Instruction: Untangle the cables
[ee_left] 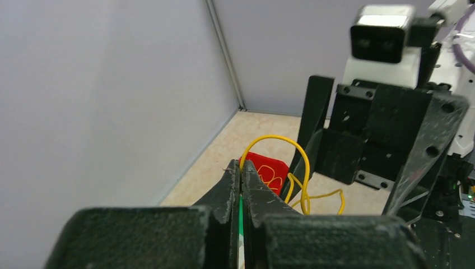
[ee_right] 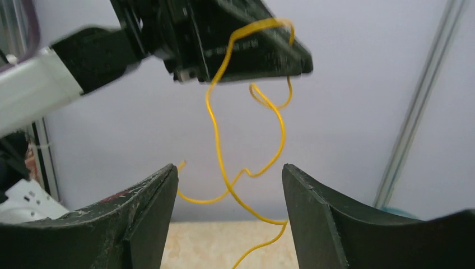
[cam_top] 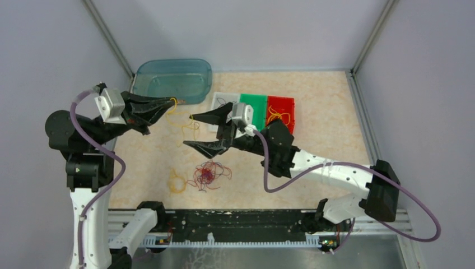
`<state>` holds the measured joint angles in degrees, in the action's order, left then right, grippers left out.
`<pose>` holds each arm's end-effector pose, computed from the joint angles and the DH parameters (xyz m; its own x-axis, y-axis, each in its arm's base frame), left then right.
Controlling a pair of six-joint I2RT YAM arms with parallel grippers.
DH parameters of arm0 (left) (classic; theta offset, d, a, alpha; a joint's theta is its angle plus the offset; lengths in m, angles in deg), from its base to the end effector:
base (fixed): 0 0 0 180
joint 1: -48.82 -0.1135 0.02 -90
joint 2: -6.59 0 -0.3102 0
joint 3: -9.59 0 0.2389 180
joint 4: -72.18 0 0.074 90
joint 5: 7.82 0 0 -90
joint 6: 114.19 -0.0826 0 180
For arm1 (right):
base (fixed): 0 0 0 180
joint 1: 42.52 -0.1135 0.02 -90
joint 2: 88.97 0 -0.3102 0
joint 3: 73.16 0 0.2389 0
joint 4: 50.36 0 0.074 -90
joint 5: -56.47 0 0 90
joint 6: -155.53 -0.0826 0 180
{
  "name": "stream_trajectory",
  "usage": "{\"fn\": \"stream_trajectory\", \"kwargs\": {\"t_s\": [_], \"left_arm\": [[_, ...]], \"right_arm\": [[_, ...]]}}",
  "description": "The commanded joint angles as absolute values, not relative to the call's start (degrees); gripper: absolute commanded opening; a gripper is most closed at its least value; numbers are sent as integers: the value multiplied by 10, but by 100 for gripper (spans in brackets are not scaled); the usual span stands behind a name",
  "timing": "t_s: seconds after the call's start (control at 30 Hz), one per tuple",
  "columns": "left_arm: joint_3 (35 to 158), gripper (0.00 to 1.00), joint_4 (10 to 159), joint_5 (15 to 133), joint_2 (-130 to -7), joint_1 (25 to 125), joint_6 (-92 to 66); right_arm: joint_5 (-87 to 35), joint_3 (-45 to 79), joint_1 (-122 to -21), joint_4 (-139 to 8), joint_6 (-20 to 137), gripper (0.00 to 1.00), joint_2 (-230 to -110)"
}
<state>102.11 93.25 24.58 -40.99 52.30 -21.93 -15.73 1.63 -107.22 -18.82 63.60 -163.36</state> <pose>0.0836 -0.0750 0.5591 0.3719 -0.0438 -0.9272 0.8185 0.4866 0.3053 0.1075 0.2865 0.4947 0.1932 0.4838 -0.8536 -0.9787 0.1562 -0.1331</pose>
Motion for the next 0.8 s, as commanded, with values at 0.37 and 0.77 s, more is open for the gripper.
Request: {"fn": "stream_trajectory", "kwargs": {"t_s": [0.37,0.77], "left_arm": [[998,0,946,200,-385,523,-184],[997,0,953,207,-384,523,-194]], "right_arm": [[-142,54,-1065,-183,622,62,-1675],[-93,41,-1054,-128,546,21,-1682]]}}
